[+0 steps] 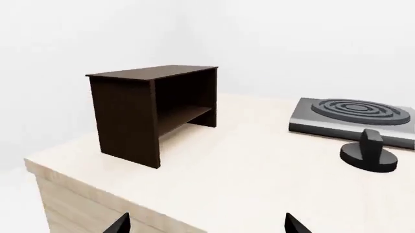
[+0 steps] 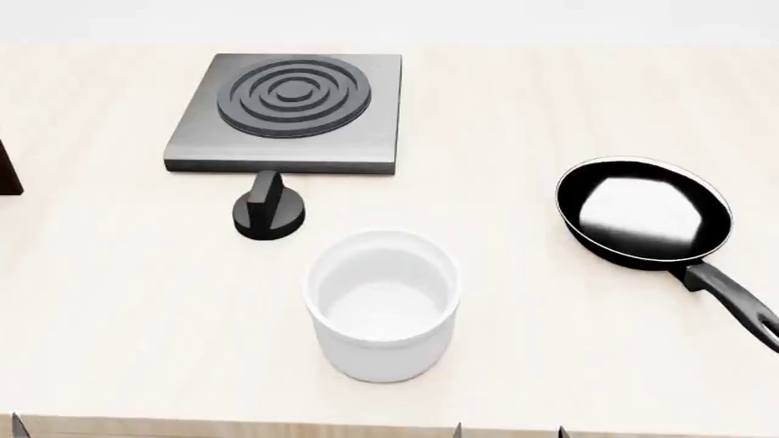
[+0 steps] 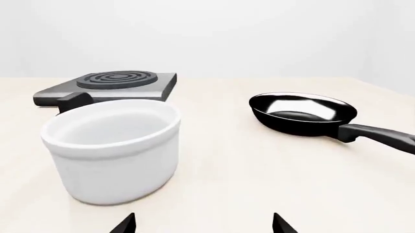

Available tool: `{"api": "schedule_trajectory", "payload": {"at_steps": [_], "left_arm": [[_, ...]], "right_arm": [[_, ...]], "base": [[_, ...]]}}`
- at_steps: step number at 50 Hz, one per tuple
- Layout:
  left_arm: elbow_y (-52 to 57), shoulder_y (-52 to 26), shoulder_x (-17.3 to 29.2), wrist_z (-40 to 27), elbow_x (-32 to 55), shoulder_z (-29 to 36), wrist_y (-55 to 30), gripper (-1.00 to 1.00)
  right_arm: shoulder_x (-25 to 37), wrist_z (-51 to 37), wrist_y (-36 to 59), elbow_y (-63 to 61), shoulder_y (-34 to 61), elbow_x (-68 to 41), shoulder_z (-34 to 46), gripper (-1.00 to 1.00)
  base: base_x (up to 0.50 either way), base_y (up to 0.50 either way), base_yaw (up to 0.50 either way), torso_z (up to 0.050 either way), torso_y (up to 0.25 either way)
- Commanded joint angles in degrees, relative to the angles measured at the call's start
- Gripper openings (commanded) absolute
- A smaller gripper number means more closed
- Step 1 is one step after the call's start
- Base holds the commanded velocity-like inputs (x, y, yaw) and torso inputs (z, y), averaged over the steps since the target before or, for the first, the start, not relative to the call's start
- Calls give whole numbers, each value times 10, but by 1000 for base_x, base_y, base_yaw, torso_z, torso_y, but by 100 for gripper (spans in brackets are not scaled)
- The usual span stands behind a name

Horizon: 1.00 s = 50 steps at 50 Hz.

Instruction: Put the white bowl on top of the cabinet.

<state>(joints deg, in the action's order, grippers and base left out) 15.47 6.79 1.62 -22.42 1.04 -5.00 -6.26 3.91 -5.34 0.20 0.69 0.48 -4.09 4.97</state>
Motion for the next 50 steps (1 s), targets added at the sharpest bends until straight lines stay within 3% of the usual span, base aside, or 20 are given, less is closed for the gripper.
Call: {"api": "schedule_trajectory", "payload": {"at_steps": [1, 16, 22, 24, 28, 34, 44, 50], "left_arm": [[102, 66, 0, -161, 7, -79, -32, 100], [111, 143, 33, -221, -12, -148, -26, 100], [112, 172, 22, -255, -17, -178, -13, 100], [131, 182, -2, -297, -5, -212, -26, 100], [136, 198, -8, -336, 30, -231, -33, 100], [160, 283, -13, -408, 139, -290, 28, 100], [97, 290, -7, -433, 245, -279, 91, 100], [91, 283, 7, -446, 245, -257, 90, 100]], "right_arm": [[8, -10, -1, 4, 4, -9, 10, 100], [16, -21, -2, 4, 6, -19, 22, 100], [19, -21, -4, 1, 5, -32, 22, 100], [21, -21, -5, 2, 6, -32, 25, 100], [22, -24, -6, 1, 5, -38, 25, 100], [25, -29, -7, 2, 6, -39, 29, 100], [28, -36, -9, 0, 7, -51, 29, 100], [33, -43, -5, 2, 8, -40, 39, 100]], "base": [[0, 0, 0, 0, 0], [0, 0, 0, 0, 0], [0, 0, 0, 0, 0], [0, 0, 0, 0, 0], [0, 0, 0, 0, 0], [0, 0, 0, 0, 0], [0, 0, 0, 0, 0], [0, 0, 0, 0, 0]]}}
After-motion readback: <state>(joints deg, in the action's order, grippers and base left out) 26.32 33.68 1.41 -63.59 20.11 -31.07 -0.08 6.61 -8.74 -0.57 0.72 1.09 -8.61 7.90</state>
